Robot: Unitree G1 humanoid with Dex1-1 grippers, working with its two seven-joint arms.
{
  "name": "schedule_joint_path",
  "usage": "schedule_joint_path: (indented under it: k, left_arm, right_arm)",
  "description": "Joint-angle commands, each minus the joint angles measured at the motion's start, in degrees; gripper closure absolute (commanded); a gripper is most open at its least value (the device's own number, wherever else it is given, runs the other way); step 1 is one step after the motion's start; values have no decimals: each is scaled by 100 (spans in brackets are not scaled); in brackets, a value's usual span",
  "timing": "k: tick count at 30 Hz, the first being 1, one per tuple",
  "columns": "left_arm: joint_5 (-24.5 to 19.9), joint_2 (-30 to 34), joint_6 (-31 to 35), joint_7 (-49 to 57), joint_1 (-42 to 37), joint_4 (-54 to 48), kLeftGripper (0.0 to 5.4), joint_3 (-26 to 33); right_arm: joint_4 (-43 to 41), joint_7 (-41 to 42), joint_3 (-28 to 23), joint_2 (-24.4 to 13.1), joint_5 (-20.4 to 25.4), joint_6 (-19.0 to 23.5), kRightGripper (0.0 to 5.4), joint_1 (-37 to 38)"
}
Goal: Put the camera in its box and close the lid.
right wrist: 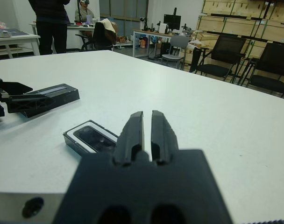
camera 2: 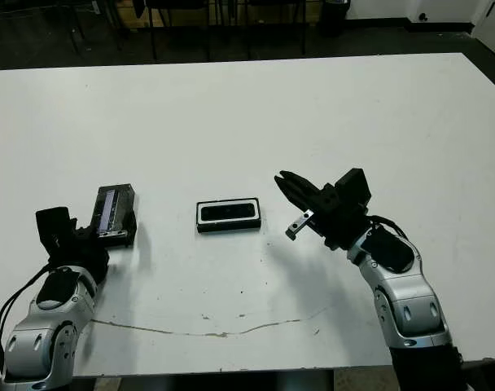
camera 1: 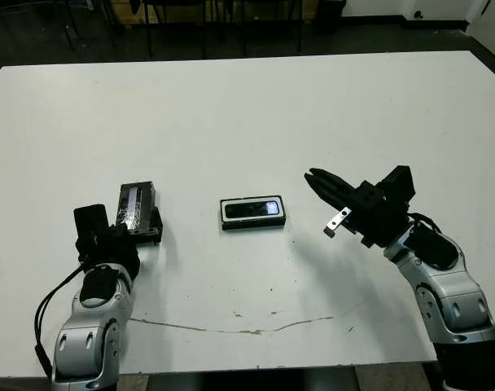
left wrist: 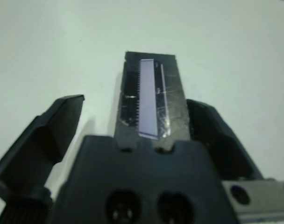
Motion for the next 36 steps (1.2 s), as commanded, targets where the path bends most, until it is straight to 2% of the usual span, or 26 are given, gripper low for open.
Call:
schedule_joint_path:
  k: [1, 6, 9, 22, 29, 33, 36]
  left_arm:
    - [3, 145, 159, -128, 107, 24, 1, -19]
    - [-149, 153, 212, -297, 149, -28, 1, 22]
    - [-236, 149, 247, -360, 164, -22, 28, 33]
    - [-189, 537, -10, -849, 433, 45, 265, -233]
    - [-202, 544, -29, -837, 526, -16, 270, -148]
    - [-214, 595, -252, -890, 561, -120, 270, -108]
    - [-220, 667, -385, -936, 514, -263, 270, -74]
  right_arm:
    - [-38, -48, 7, -67, -55, 117, 540, 119]
    - [-14, -28, 3, -48, -42, 70, 540, 112]
    - [3, -33, 3, -45, -67, 25, 540, 108]
    - [-50, -52, -11, -44, -40, 90, 540, 155]
    - [-113, -147, 10, -31, -33, 206, 540, 204]
    - [12, -108, 16, -6, -66, 15, 540, 190]
    - [16, -107, -1, -8, -12, 88, 540, 184]
